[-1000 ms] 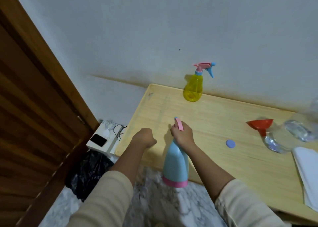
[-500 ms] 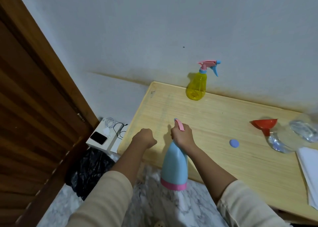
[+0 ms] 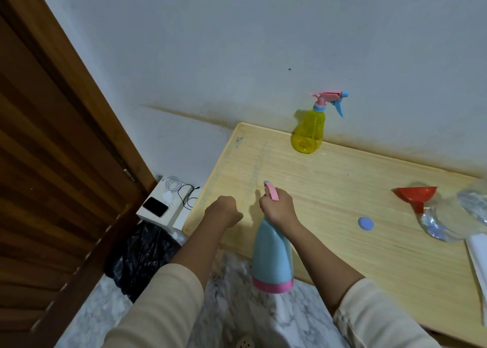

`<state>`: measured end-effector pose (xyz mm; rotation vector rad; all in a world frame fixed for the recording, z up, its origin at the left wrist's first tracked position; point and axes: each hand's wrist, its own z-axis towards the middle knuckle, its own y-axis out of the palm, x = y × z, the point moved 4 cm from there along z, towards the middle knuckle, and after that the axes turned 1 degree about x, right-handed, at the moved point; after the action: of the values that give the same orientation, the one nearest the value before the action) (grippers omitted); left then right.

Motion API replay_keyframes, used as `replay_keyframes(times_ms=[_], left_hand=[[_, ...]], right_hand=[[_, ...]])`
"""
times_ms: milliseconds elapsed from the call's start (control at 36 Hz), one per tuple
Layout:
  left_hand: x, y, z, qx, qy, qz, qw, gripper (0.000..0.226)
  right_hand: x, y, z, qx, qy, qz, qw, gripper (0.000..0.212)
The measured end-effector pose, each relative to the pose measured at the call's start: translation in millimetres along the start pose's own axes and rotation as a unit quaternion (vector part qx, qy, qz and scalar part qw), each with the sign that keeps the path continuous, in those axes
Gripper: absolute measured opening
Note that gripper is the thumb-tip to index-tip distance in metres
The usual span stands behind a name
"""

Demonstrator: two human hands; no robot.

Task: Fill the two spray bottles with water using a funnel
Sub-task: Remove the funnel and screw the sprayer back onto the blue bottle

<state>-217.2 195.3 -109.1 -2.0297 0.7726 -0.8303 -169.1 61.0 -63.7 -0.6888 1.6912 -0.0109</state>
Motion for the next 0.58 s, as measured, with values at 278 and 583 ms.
replay_keyframes(times_ms=[278, 583], left_hand=[[32, -9, 12, 0.004, 0.063, -0.06, 0.996, 0.036], [184, -17, 22, -0.144, 0.25, -0.264, 0.92, 0.068]], right_hand=[[2, -30, 17, 0.036, -0.04, -0.024, 0.998, 0.018], [-26, -166, 87, 0.244, -0.16, -0.065, 0.954, 0.033]])
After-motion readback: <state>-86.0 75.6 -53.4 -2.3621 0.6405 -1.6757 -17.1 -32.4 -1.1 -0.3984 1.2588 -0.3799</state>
